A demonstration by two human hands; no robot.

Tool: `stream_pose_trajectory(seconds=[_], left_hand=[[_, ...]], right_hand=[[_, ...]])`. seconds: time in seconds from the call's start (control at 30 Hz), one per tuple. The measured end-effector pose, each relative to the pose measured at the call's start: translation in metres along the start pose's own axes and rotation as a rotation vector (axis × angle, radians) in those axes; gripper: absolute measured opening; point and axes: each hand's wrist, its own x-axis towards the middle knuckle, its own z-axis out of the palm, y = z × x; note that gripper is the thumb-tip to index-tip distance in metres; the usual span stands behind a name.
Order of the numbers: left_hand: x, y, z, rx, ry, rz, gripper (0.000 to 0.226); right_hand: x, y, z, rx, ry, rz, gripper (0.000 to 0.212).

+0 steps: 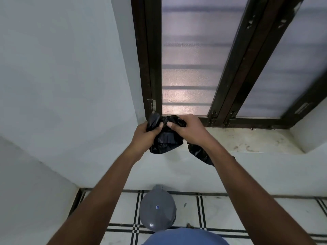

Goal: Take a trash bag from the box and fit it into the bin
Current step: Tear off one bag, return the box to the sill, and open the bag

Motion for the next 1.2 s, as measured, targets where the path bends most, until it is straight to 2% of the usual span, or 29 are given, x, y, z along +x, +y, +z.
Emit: stream_pose_trajectory(seconds=[0.1,0.2,0.4,0.63,0.73,0.83,1.0,1.07,1.1,1.13,1.2], left_hand=[[0.002,0.005,0.010,0.107,0.064,0.058,0.008],[0.006,0.009,0.022,0.193,0.128,0.122,0.018],[0.020,0.017,0.045,0.187,0.239,0.194,0.020],[0.035,0.025,0.074,0.140,0.332,0.233,0.027],[0.038,0.027,0.078,0.044,0.403,0.233,0.030],[0.042,0.028,0.074,0.045,0.400,0.234,0.025],[0.057,0.020,0.078,-0.045,0.503,0.138,0.020],[0.064,0.021,0.079,-0.077,0.489,0.101,0.021],[0.067,0.022,0.079,-0.111,0.471,0.078,0.021],[0.069,0.024,0.078,-0.153,0.446,0.049,0.022],[0.074,0.027,0.074,-0.204,0.381,-0.017,0.021]], right_hand=[[0.001,0.002,0.000,-0.067,0.038,-0.017,0.021],[0.006,0.007,0.001,-0.115,0.120,-0.035,0.021],[0.030,0.018,0.003,-0.121,0.288,-0.043,0.027],[0.063,0.025,-0.005,-0.094,0.324,-0.037,0.026],[0.079,0.050,-0.020,-0.053,0.313,0.110,0.021],[0.093,0.086,-0.048,0.086,0.263,0.277,0.024],[0.099,0.099,-0.062,0.204,0.165,0.267,0.035],[0.095,0.099,-0.068,0.374,-0.018,0.326,0.048],[0.093,0.099,-0.072,0.385,-0.128,0.335,0.054],[0.090,0.099,-0.078,0.312,-0.226,0.310,0.057],[0.088,0.099,-0.089,0.095,-0.377,0.221,0.048]])
